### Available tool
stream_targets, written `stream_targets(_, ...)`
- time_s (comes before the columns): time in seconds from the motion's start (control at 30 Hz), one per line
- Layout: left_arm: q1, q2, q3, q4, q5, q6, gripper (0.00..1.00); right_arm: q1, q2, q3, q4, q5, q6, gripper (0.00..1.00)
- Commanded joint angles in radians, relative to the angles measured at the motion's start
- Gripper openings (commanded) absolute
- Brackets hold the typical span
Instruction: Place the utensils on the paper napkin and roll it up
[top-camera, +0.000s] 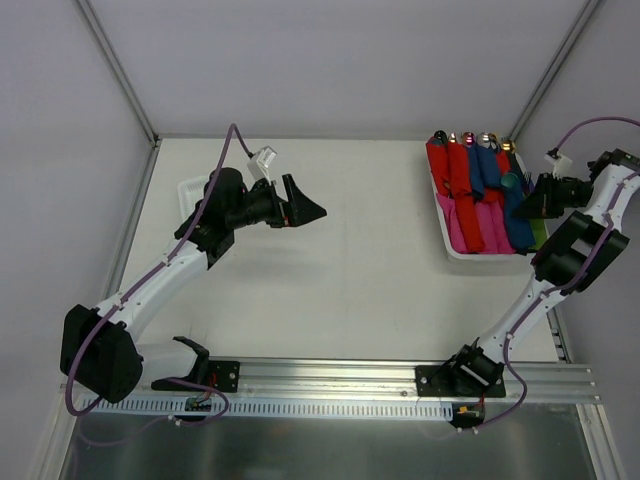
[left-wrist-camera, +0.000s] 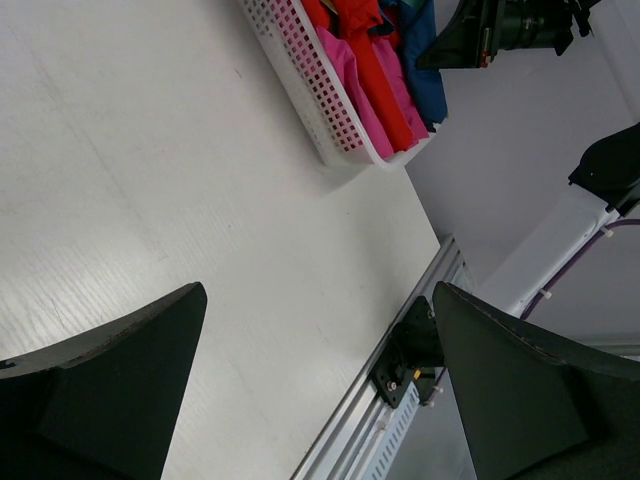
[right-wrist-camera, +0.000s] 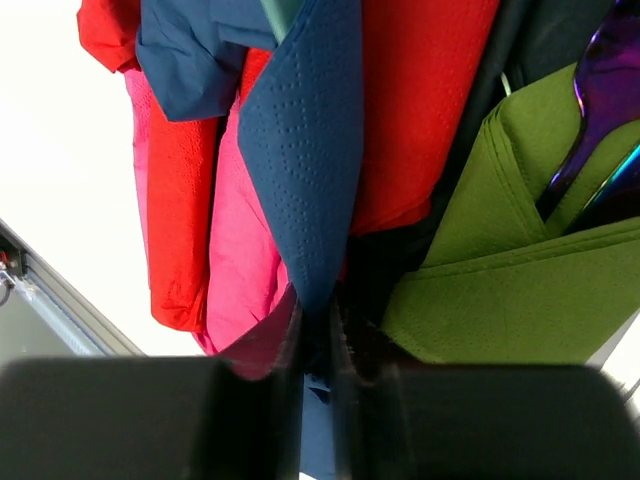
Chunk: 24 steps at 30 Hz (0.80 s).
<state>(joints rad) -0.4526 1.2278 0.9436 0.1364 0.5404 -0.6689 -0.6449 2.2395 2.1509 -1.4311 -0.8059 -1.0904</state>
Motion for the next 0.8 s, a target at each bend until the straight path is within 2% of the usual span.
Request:
stream_targets(0.0,-0.012,0.002,0.004,0.026,-0.01,-0.001,0.99,-0.024,0.112,0.044,-0.206,0.033,0.04,0.15)
stream_targets(0.27,-0.012,0.007,0.004,0.023,-0.017,-0.004,0.99,-0.021,0.089,0.064,-0.112,0.14,0.09,0.3)
stream_targets(0.33,-0.011,0.01,0.006,0.023,-0.016,-0.004,0.99,-0.021,0.085,0.063,-0.106,0.161,0.093,0.37)
stream_targets(0.53,-0.012,0.009,0.001,0.023,-0.019,-0.003,0.99,-0.021,0.062,0.067,-0.1,0.152,0.11,0.48)
stream_targets(0.67,-0.012,0.004,0.0,0.02,-0.026,-0.003,0.99,-0.021,0.049,0.096,-0.1,0.14,0.126,0.51)
stream_targets(0.77,-0.011,-0.001,0.0,0.016,-0.039,-0.001,0.99,-0.021,0.037,0.122,-0.086,0.136,0.142,0.58)
